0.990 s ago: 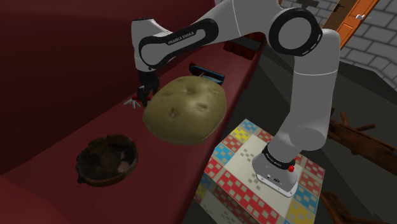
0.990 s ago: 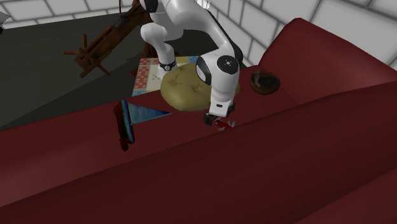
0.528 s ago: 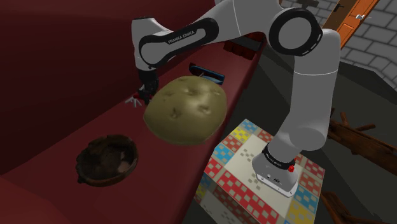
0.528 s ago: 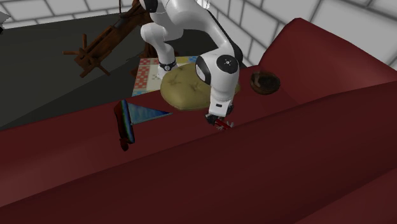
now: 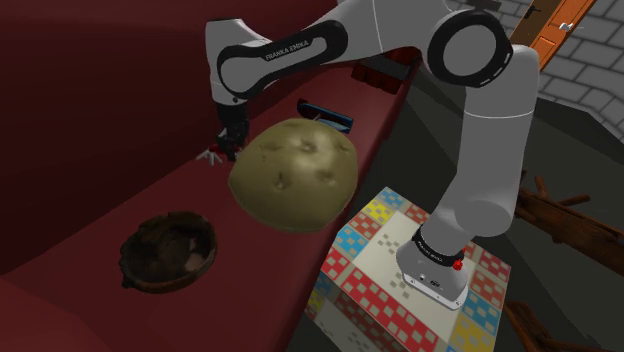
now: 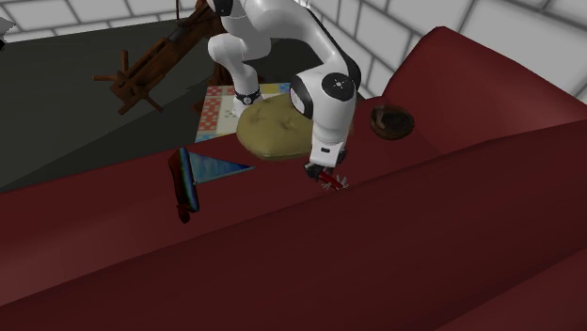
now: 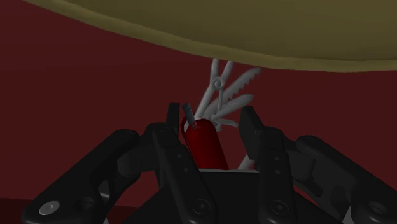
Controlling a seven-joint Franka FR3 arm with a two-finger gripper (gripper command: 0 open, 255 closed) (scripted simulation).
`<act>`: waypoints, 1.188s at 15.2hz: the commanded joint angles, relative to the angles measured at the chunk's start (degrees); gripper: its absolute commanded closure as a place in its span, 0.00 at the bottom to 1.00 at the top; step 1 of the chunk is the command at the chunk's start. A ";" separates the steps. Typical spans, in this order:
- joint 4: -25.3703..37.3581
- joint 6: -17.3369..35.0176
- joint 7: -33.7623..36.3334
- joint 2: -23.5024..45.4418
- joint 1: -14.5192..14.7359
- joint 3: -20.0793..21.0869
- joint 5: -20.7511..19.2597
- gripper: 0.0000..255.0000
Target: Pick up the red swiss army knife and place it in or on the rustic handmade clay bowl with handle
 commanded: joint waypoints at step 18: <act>8.99 -12.98 -0.26 -4.08 -0.16 0.53 1.09 1.00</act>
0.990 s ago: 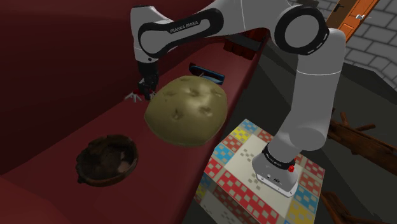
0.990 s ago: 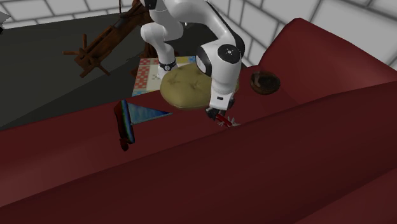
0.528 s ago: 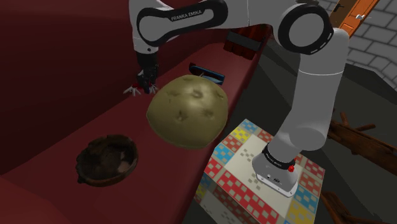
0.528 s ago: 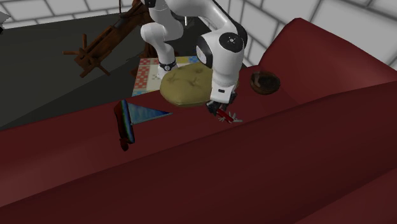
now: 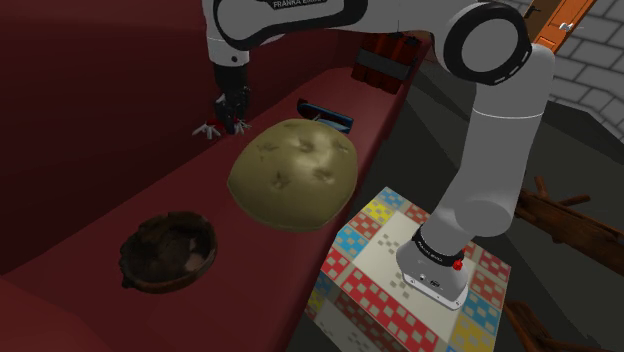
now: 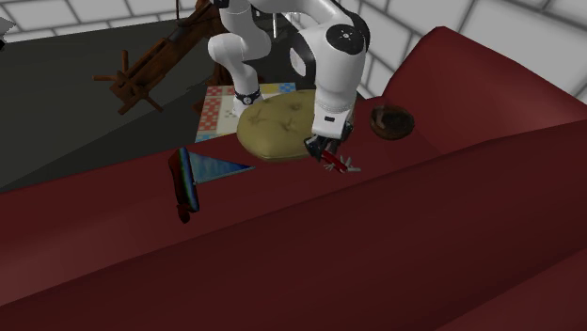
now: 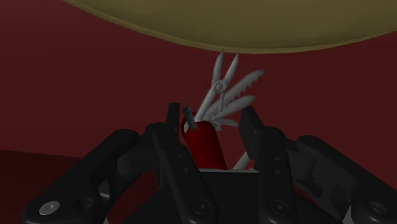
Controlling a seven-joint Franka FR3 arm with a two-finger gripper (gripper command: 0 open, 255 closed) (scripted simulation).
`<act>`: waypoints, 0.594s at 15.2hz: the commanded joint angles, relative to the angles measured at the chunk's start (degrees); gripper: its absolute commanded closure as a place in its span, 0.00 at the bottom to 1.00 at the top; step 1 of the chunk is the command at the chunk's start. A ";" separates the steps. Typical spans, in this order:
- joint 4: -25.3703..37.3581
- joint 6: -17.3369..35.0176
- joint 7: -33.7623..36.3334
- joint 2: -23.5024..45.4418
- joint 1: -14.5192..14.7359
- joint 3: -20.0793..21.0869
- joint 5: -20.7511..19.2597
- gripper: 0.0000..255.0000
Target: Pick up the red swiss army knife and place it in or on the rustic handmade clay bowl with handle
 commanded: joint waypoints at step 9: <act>7.40 -7.70 0.11 -0.29 0.23 0.14 0.11 1.00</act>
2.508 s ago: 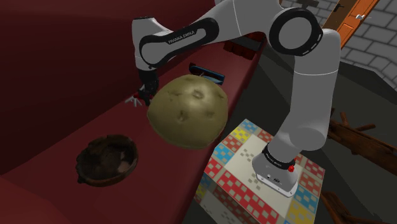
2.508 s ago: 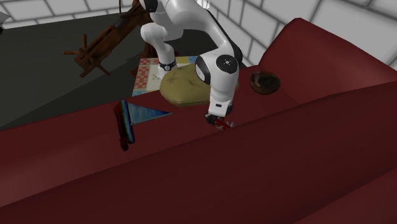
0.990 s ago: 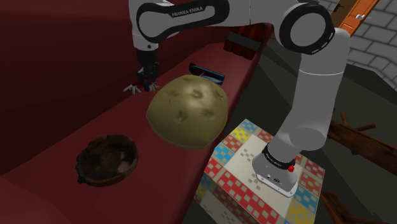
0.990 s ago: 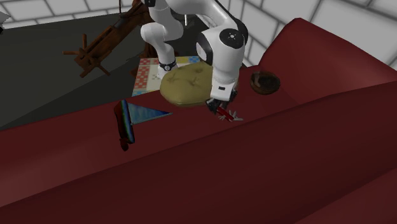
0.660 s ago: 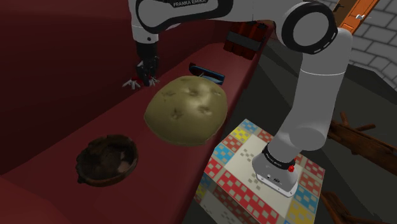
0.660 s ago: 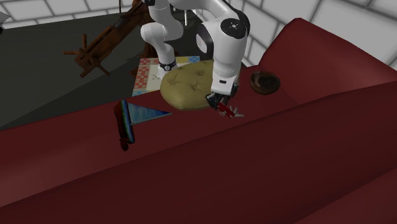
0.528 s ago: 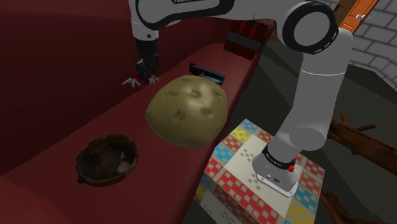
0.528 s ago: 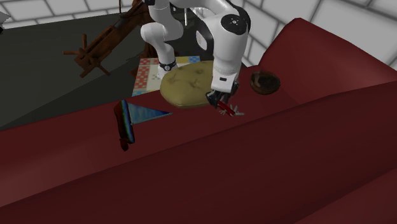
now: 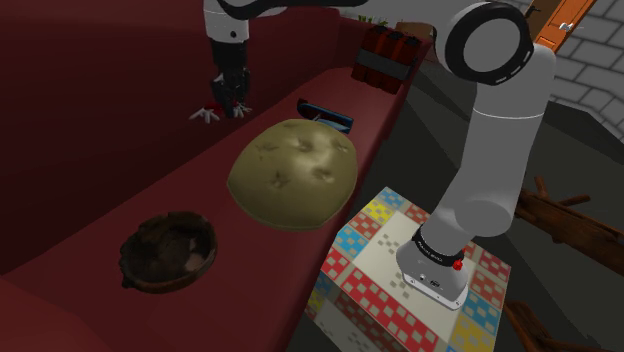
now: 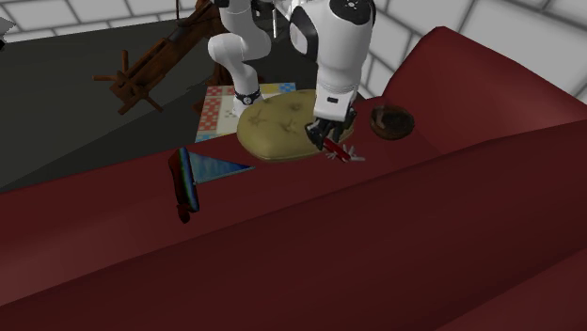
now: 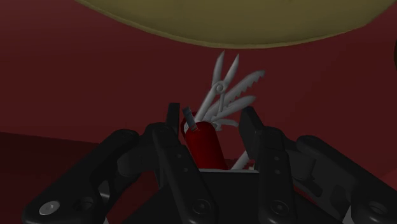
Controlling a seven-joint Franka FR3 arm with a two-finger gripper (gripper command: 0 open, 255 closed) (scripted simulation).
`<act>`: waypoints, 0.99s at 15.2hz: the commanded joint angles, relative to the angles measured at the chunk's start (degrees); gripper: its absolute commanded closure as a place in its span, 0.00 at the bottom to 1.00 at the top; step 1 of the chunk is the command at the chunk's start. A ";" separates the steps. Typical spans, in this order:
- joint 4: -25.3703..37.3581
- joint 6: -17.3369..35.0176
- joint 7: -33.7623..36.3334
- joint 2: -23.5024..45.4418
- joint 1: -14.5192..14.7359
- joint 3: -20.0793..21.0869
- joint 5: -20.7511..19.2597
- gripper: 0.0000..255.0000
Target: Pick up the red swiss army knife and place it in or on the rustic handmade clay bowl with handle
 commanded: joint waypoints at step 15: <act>-6.00 0.56 13.60 -6.13 8.22 5.35 1.49 1.00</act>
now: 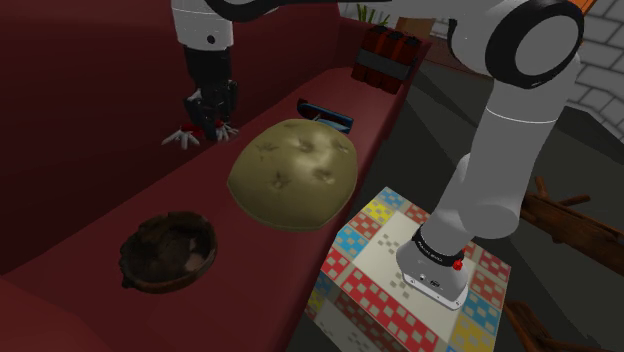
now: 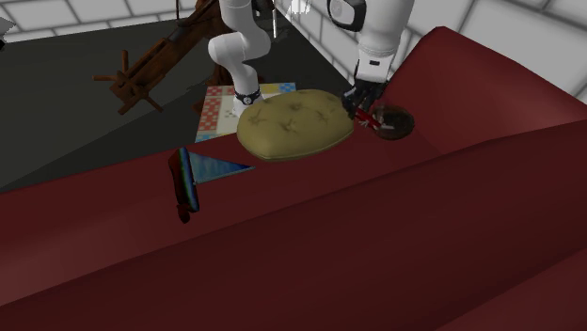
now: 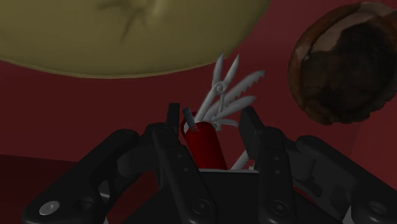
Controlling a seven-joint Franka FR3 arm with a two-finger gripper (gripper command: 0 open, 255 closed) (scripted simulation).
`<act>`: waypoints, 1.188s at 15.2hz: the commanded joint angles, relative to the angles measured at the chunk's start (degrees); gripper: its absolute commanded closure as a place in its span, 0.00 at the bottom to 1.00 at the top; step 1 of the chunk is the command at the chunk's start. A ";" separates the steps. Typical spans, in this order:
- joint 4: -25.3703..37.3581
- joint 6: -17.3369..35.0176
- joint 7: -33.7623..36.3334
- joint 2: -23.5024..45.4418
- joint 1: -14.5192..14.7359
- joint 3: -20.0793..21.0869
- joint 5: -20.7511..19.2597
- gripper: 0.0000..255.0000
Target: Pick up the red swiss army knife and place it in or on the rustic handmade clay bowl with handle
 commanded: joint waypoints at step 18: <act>2.10 2.53 21.28 3.95 14.04 7.35 -2.13 1.00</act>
